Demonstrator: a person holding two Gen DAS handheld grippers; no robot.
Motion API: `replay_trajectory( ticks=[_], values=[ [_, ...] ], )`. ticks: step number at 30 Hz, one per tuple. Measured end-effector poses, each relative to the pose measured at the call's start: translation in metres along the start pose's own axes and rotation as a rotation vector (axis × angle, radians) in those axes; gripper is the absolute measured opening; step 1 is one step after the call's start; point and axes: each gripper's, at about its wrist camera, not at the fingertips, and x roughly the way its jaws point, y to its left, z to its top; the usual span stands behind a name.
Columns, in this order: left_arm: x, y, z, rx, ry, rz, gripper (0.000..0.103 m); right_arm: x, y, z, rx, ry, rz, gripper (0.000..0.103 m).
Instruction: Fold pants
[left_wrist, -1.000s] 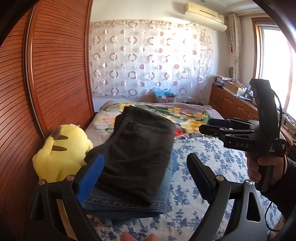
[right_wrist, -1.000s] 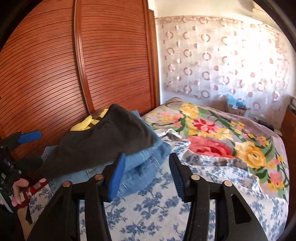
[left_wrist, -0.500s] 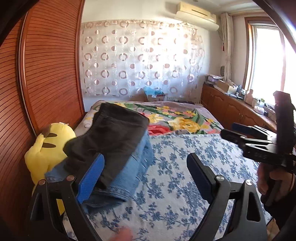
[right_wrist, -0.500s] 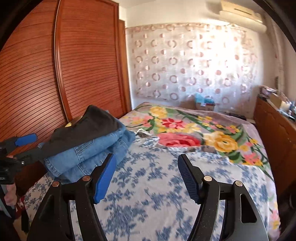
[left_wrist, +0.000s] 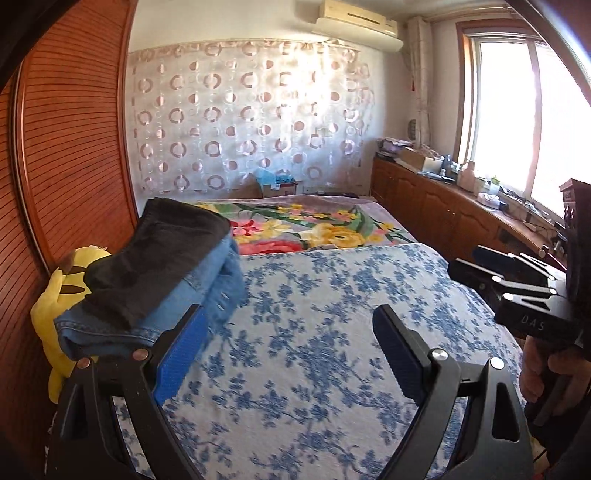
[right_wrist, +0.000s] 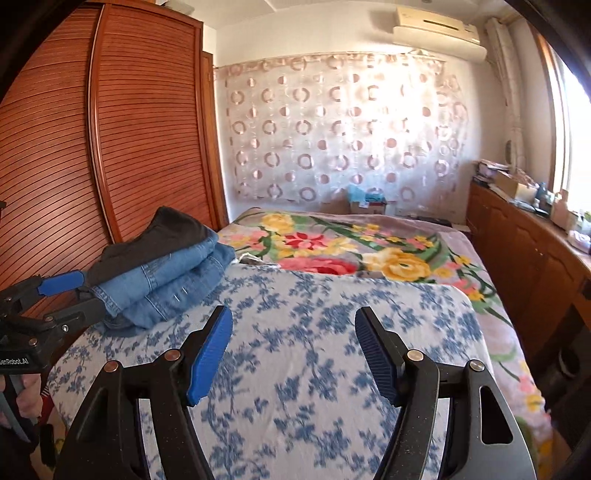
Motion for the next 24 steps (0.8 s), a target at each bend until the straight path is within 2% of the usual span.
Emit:
replay_trajectory(
  ticks=[10,24],
  values=[
    [-0.033,-0.034,-0.002,0.035,-0.034,0.004,0.091,-0.052,0.003,-0.023,0.034,-0.052,-0.057,0.071],
    [-0.045,-0.034,-0.001,0.023,-0.051,0.022,0.091,-0.071,0.01,-0.039,0.045,-0.077,-0.088,0.071]
  ],
)
